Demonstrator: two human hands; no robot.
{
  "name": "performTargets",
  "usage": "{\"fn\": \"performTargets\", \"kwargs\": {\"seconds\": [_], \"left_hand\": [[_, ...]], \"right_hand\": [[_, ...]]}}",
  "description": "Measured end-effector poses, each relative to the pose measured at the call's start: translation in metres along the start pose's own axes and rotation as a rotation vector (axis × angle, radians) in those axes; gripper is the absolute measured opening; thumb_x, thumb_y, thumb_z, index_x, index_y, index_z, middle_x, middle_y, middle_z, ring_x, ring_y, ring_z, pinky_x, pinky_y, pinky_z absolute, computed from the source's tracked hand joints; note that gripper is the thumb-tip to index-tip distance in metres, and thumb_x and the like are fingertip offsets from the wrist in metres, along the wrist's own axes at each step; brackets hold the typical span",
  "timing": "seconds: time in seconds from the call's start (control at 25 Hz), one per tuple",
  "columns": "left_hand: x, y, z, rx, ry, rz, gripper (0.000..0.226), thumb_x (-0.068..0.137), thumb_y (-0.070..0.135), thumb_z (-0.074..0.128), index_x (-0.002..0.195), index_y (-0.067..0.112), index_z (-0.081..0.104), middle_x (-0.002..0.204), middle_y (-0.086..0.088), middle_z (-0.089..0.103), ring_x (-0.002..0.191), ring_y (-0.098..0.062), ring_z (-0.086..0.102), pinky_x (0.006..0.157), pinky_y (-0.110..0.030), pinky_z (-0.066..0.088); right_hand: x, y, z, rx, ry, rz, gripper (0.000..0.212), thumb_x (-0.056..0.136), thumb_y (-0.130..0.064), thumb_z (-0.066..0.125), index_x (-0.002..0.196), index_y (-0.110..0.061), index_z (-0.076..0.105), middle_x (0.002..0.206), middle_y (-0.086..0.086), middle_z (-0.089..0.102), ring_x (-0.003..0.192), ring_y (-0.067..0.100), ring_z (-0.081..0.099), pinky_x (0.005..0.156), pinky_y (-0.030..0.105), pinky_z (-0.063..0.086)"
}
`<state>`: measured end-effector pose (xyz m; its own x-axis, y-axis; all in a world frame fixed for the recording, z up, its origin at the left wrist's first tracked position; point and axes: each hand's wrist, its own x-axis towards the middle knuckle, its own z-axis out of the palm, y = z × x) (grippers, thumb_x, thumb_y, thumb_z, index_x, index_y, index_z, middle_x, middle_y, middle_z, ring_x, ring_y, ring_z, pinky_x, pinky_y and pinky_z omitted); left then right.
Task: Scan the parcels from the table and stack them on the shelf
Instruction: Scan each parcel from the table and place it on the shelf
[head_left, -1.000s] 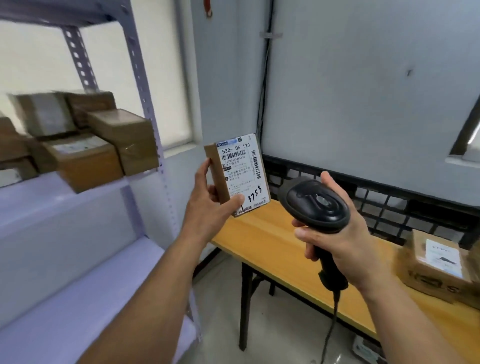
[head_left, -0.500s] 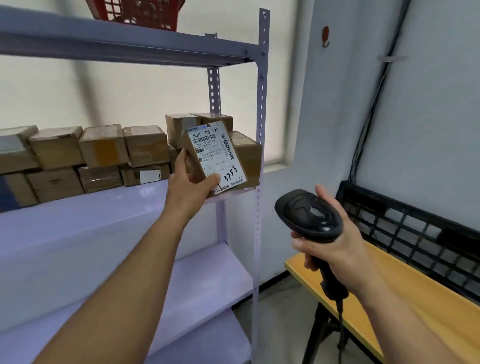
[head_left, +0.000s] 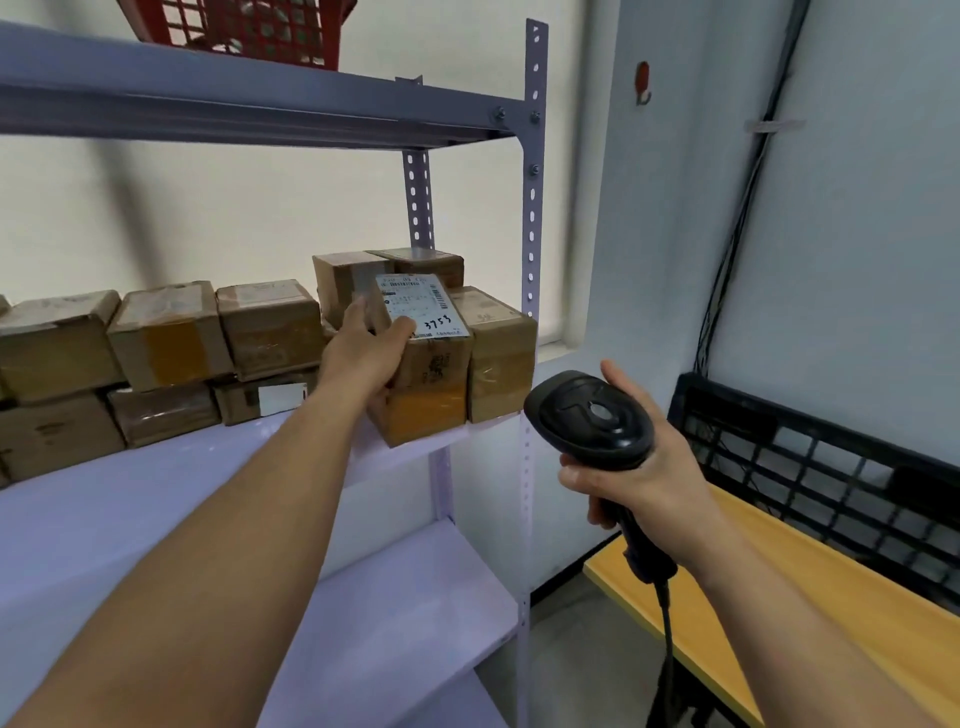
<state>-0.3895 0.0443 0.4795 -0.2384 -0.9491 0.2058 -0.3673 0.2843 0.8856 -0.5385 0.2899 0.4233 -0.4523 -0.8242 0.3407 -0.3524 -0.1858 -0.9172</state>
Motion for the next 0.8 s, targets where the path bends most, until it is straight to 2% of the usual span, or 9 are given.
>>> {"fn": "performTargets", "kwargs": {"seconds": [0.04, 0.12, 0.2, 0.32, 0.48, 0.64, 0.72, 0.8], "left_hand": [[0.004, -0.002, 0.002, 0.082, 0.024, 0.030, 0.068, 0.093, 0.051, 0.048, 0.152, 0.036, 0.019, 0.149, -0.005, 0.042, 0.128, -0.033, 0.046, 0.101, -0.047, 0.045], [0.006, -0.004, 0.005, 0.181, 0.059, 0.113, 0.063, 0.094, 0.058, 0.041, 0.151, 0.036, 0.022, 0.150, -0.006, 0.040, 0.135, -0.034, 0.038, 0.107, -0.046, 0.036], [0.004, -0.006, 0.009, 0.195, 0.060, 0.188, 0.070, 0.087, 0.065, 0.049, 0.148, 0.036, 0.029, 0.148, -0.008, 0.039, 0.136, -0.031, 0.036, 0.107, -0.045, 0.035], [0.001, -0.013, 0.017, 0.280, 0.041, 0.248, 0.077, 0.078, 0.055, 0.069, 0.142, 0.031, 0.035, 0.141, -0.011, 0.041, 0.130, -0.032, 0.041, 0.103, -0.046, 0.040], [0.005, -0.017, 0.022, 0.314, 0.080, 0.291, 0.077, 0.078, 0.047, 0.071, 0.142, 0.028, 0.033, 0.139, -0.012, 0.043, 0.129, -0.032, 0.041, 0.099, -0.047, 0.042], [-0.003, -0.022, 0.025, 0.325, 0.151, 0.371, 0.090, 0.079, 0.048, 0.071, 0.150, 0.024, 0.022, 0.151, -0.012, 0.032, 0.140, -0.030, 0.025, 0.111, -0.047, 0.030], [-0.016, -0.025, 0.028, 0.303, 0.225, 0.484, 0.083, 0.082, 0.047, 0.068, 0.150, 0.022, 0.027, 0.155, -0.011, 0.026, 0.144, -0.028, 0.018, 0.115, -0.043, 0.020], [-0.033, -0.026, 0.031, 0.249, 0.263, 0.570, 0.073, 0.085, 0.043, 0.066, 0.146, 0.021, 0.035, 0.155, -0.011, 0.025, 0.144, -0.027, 0.018, 0.115, -0.042, 0.018]], "right_hand": [[0.002, 0.001, 0.000, 0.000, 0.009, 0.003, 0.095, 0.072, 0.005, 0.080, 0.127, -0.060, 0.036, 0.114, 0.012, 0.064, 0.052, 0.023, 0.061, 0.048, 0.029, 0.051], [0.004, 0.001, -0.002, 0.004, 0.023, 0.001, 0.095, 0.072, 0.005, 0.080, 0.125, -0.061, 0.036, 0.111, 0.013, 0.065, 0.051, 0.023, 0.060, 0.048, 0.029, 0.050], [0.005, 0.002, -0.003, -0.002, 0.031, -0.003, 0.095, 0.072, 0.005, 0.080, 0.123, -0.062, 0.036, 0.110, 0.014, 0.065, 0.052, 0.023, 0.060, 0.048, 0.030, 0.050], [0.006, 0.005, -0.003, -0.008, 0.040, -0.004, 0.095, 0.072, 0.004, 0.080, 0.124, -0.063, 0.036, 0.110, 0.014, 0.065, 0.053, 0.025, 0.061, 0.049, 0.032, 0.051], [0.004, 0.007, -0.003, -0.008, 0.041, -0.010, 0.096, 0.072, 0.002, 0.082, 0.123, -0.064, 0.035, 0.108, 0.012, 0.065, 0.053, 0.026, 0.061, 0.050, 0.033, 0.052], [-0.006, 0.010, -0.006, 0.015, 0.038, -0.008, 0.096, 0.070, -0.001, 0.084, 0.124, -0.065, 0.037, 0.106, 0.011, 0.066, 0.053, 0.027, 0.060, 0.050, 0.032, 0.051], [-0.013, 0.012, -0.009, 0.006, 0.044, -0.002, 0.097, 0.072, 0.003, 0.082, 0.128, -0.062, 0.036, 0.106, 0.011, 0.066, 0.053, 0.027, 0.059, 0.050, 0.033, 0.051], [-0.023, 0.013, -0.013, 0.006, 0.055, 0.005, 0.098, 0.072, 0.005, 0.080, 0.129, -0.061, 0.036, 0.105, 0.011, 0.067, 0.052, 0.028, 0.059, 0.050, 0.034, 0.051]]}}
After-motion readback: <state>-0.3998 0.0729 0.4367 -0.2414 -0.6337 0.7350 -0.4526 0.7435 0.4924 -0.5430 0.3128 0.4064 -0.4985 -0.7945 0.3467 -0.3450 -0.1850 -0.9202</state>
